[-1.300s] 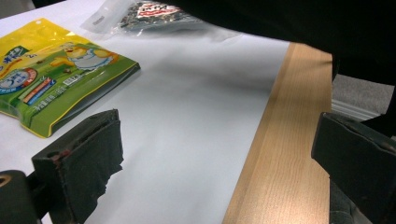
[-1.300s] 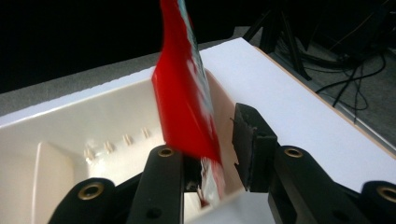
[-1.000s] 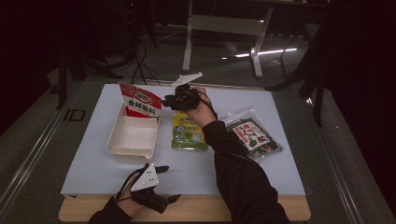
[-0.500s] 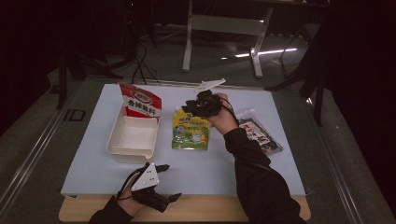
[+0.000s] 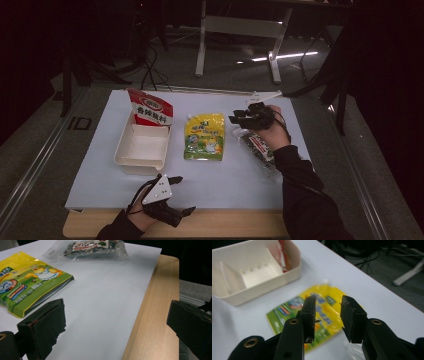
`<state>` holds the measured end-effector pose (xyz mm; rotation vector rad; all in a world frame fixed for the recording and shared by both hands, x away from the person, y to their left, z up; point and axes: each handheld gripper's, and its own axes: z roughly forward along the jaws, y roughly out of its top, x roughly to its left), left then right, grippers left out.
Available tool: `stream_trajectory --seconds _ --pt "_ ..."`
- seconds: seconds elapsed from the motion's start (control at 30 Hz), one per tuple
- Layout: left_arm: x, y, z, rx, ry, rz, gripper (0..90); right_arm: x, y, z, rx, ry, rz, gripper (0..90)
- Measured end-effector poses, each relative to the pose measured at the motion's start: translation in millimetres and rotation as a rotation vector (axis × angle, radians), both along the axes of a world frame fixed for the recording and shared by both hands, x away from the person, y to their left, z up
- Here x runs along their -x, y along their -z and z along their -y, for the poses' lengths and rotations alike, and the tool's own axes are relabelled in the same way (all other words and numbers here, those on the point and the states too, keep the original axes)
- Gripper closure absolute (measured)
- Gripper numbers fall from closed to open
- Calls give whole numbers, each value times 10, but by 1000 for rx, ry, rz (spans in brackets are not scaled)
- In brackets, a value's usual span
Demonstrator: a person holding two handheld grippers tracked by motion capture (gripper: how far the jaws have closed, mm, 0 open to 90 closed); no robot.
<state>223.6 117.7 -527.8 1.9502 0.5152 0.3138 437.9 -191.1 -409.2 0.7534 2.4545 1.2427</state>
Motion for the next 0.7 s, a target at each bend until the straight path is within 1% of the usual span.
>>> stream_trajectory --seconds 0.07,0.17,0.2,0.27,0.3,0.33,0.37,0.5,0.53,0.57,0.63,0.7 --pt "-1 0 2 -3 -2 1 31 8 13 128 -6 19 1 676" --pt "-3 3 3 -1 -6 2 31 13 52 375 -15 60 0 743" --pt "-5 4 2 -4 -7 3 31 12 67 449 -6 75 -3 810" --pt "-9 4 5 -1 -10 0 31 4 103 595 1 106 -30 880" --pt "-10 4 6 0 -10 1 31 -4 124 666 2 123 -42 898" --pt "-13 4 9 -1 -10 1 31 -15 168 800 16 156 -52 900" --pt "-15 5 12 -2 -10 1 31 -15 168 800 16 156 -52 900" --pt "-16 9 26 -2 -8 -3 31 -45 262 1049 4 234 -58 900" --pt "-17 7 30 -4 -7 -1 31 -57 290 1110 -6 250 -60 900" --pt "-16 6 33 -6 -8 0 31 -67 322 1161 -4 266 -64 900" --pt "-15 7 38 -6 -7 1 31 -77 397 1249 9 302 -66 900" --pt "-16 11 37 -10 -7 2 31 -83 483 1331 35 328 -70 900"
